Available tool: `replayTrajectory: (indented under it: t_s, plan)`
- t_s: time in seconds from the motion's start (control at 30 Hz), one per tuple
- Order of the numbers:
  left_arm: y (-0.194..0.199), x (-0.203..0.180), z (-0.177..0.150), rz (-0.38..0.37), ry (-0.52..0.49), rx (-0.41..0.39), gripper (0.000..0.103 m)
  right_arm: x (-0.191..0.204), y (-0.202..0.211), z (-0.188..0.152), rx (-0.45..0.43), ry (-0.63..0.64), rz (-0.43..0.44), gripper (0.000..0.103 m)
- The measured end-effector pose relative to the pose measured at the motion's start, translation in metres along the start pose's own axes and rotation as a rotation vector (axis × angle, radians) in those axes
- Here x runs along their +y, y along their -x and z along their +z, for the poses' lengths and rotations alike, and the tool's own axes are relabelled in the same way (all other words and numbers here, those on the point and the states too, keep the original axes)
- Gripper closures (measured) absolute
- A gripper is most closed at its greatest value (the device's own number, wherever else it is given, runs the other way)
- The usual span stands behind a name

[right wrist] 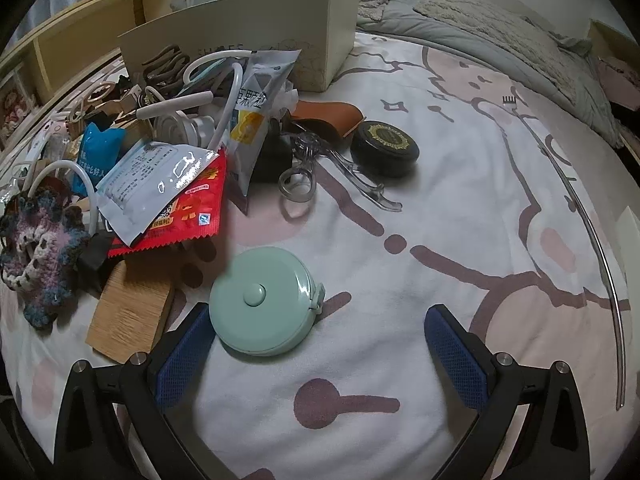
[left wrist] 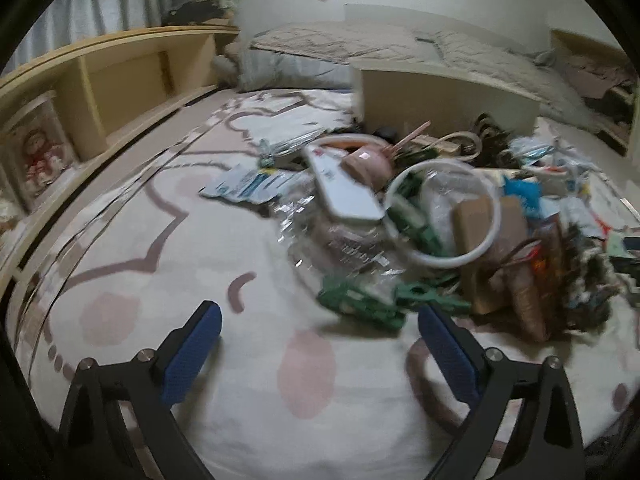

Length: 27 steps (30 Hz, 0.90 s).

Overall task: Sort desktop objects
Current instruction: 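Lower right tool over mint-green tape measure while left tool lowers over green clothespins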

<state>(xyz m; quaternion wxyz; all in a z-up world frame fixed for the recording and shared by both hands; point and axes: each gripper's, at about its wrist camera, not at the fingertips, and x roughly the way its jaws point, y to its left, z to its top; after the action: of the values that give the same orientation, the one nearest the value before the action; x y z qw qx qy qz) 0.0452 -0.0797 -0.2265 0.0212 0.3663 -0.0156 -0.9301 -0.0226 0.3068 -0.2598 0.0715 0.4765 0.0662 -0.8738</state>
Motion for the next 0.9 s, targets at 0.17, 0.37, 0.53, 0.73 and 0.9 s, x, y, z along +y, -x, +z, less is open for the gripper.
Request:
replayTrajectory:
  t_s: [0.17, 0.37, 0.53, 0.73, 0.9]
  plan:
    - [-0.006, -0.006, 0.010, -0.112, -0.045, -0.009, 0.007, -0.001, -0.001, 0.000, 0.001, -0.019, 0.000, 0.000]
    - [-0.021, 0.001, 0.016, -0.238, 0.026, 0.012, 0.009, -0.001, -0.001, 0.000, -0.003, -0.028, 0.001, 0.000]
    - [-0.022, 0.000, 0.019, -0.322, 0.039, 0.002, 0.009, 0.000, -0.001, -0.001, -0.009, -0.028, -0.002, 0.000]
    - [-0.016, -0.010, 0.015, -0.395, 0.021, 0.028, 0.009, -0.001, -0.001, 0.000, -0.008, -0.028, -0.002, 0.000]
    - [-0.009, -0.020, 0.008, -0.415, -0.001, 0.044, 0.009, -0.002, -0.002, 0.000, -0.006, -0.028, -0.002, 0.000]
